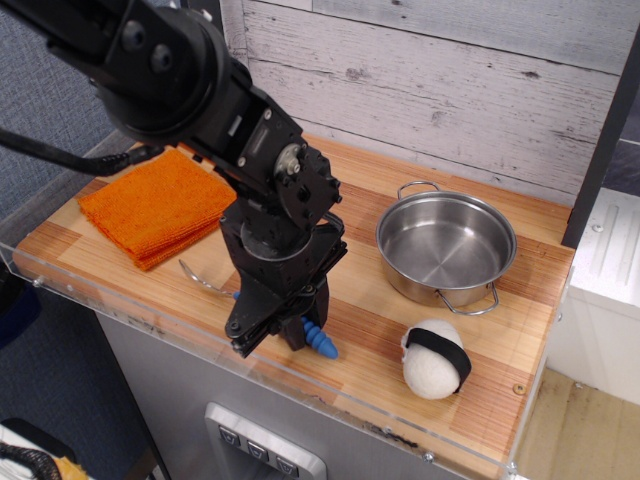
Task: PICK UP THE SPOON AND PUT ANOTHER SIDE OF THE TABLE
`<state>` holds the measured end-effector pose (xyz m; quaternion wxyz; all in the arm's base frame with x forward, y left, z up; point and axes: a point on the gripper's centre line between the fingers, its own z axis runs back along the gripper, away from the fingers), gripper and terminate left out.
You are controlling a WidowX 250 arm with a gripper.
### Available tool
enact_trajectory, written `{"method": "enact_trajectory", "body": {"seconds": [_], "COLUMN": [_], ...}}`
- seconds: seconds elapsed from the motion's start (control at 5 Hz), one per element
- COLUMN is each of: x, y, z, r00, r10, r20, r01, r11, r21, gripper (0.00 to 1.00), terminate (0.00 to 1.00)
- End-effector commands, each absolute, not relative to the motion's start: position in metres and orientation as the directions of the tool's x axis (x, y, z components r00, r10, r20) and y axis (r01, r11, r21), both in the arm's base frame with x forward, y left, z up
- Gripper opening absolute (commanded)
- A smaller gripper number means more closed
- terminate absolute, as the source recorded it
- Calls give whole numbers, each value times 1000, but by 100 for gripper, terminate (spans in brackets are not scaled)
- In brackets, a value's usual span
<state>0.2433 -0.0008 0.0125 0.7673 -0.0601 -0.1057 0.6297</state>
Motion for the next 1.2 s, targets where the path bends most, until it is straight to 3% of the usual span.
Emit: {"method": "enact_trajectory", "body": {"seconds": [0.0, 0.6, 1.0], "x": [243, 248, 257], "y": [-4, -7, -7], "z": [20, 28, 54], "r00": [156, 156, 143], "r10": [986, 986, 988], "r20": [61, 60, 58], "r01": [-959, -960, -960], "r11": [166, 166, 153], "r21": [-229, -224, -236], "gripper": [100, 100, 100], "terminate": [0, 0, 0]}}
